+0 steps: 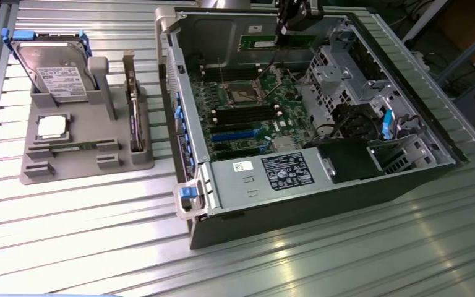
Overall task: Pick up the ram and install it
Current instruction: 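Pick up the ram and move it above insertion slot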
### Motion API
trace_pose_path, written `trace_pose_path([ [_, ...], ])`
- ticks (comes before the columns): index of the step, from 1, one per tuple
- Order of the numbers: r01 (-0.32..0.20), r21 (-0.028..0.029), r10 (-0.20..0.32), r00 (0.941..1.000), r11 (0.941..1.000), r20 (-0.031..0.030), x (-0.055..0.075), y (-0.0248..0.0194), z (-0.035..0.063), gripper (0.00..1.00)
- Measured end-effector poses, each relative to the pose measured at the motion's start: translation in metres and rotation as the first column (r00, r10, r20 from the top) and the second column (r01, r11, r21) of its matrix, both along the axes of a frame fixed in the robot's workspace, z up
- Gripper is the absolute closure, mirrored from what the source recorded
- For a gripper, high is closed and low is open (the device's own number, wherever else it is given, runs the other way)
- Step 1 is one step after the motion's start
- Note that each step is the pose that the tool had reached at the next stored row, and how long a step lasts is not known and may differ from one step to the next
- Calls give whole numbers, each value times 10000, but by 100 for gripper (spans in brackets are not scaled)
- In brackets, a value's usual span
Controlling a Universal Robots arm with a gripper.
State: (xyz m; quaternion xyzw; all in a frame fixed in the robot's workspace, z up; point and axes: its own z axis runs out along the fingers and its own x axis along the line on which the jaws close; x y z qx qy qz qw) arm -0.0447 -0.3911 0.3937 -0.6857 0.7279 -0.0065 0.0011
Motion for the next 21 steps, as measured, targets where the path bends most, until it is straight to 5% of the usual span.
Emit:
trace_pose_path([
  [5,0,1,0,10000,10000,1,0,0,5,86],
  [7,0,0,0,10000,10000,-6,5,0,92,86],
  [9,0,-1,0,9999,10000,-131,151,0,133,86],
  [12,1,-1,-1,9998,10000,-190,448,0,138,86],
  [15,1,-1,-1,9998,10000,-223,491,0,138,86],
  [17,0,0,0,9998,10000,-217,361,0,137,86],
  [21,0,34,0,9998,10000,-217,-98,-12,141,86],
])
